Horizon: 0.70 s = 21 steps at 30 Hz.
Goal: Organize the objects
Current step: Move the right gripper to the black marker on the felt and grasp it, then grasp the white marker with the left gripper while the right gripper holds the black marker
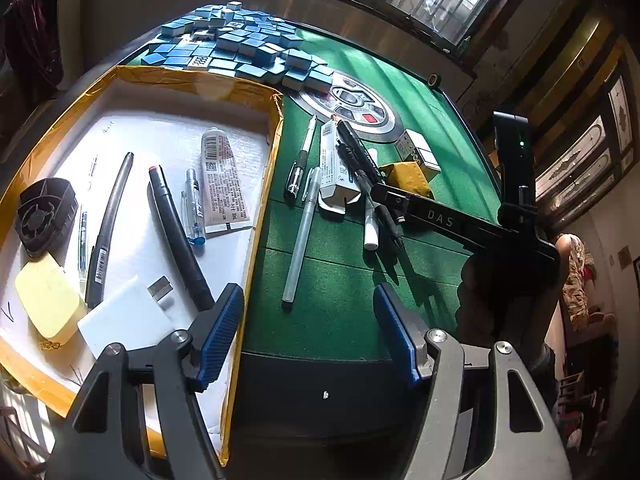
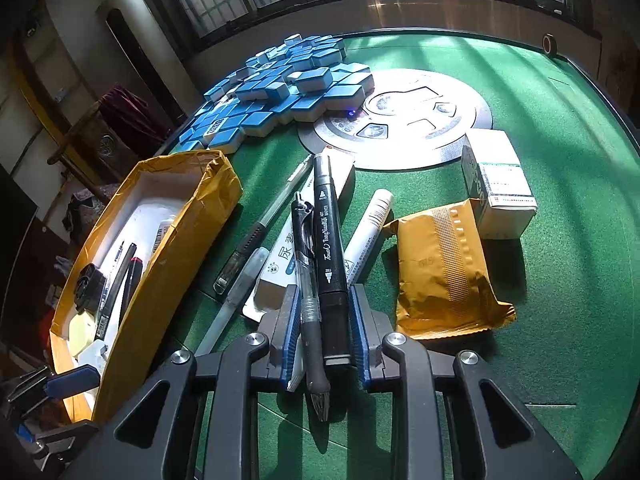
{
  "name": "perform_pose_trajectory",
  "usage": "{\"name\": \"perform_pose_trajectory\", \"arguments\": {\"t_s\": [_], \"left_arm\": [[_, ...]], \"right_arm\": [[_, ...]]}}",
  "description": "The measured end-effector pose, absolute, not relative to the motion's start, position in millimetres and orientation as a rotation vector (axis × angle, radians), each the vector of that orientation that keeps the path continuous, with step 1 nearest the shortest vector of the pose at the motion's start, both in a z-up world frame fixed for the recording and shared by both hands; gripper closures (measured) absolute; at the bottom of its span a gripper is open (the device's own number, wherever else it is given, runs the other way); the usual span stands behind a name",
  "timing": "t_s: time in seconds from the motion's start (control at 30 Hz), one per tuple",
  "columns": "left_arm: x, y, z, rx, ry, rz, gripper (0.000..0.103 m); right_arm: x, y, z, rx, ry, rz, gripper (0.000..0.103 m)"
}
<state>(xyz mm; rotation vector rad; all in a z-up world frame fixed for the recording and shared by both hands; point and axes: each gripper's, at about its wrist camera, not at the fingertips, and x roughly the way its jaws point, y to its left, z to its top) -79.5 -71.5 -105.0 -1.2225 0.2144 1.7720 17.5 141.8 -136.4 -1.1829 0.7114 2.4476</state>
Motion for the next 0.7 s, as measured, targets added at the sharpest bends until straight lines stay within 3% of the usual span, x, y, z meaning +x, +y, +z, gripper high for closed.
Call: {"name": "perform_pose_trajectory", "arguments": {"t_s": [0.1,0.7], "left_arm": [[-80.9,-71.3,-105.5,-1.228,0.21,1.768,0.036],[-64.6,-49.1,-98.7,-1.197,0.276,1.771,0.036]], "right_arm": [[28.5,131.5,-135.6,-1.167,0.771,2.462,0.089],[95.1,96.9,-151.7,-1.159,0.853,2.369,0.089]]}}
